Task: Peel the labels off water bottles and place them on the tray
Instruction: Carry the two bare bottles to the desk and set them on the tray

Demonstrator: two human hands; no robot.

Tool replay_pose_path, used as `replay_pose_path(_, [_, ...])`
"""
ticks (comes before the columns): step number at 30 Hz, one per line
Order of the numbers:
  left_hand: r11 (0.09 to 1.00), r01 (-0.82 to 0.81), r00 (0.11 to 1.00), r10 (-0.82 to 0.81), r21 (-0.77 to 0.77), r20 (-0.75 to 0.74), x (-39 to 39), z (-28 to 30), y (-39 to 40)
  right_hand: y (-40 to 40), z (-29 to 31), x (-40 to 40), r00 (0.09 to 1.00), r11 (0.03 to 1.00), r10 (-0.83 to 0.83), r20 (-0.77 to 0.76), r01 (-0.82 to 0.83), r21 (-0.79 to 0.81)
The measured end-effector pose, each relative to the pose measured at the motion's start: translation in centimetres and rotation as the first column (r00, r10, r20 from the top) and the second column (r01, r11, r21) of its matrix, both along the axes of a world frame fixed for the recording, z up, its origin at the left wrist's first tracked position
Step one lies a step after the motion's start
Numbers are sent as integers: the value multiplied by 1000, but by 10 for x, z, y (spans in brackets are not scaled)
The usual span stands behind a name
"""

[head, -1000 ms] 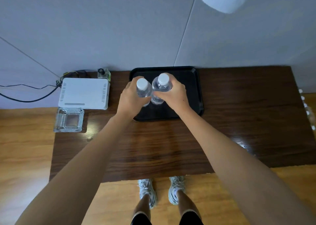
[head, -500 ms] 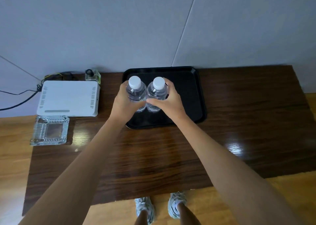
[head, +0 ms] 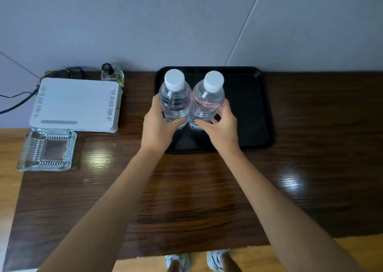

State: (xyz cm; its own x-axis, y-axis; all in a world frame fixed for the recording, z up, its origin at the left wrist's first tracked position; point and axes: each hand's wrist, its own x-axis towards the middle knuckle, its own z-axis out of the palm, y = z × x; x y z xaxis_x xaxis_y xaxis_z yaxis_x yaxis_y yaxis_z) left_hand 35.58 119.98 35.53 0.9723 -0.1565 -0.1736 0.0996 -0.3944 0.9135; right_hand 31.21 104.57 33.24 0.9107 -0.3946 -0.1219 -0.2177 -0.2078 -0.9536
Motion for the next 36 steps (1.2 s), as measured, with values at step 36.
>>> replay_pose_path(36, [973, 95, 996, -93, 212, -18, 88, 5, -13, -13, 26, 100, 989, 951, 132, -60, -143, -273])
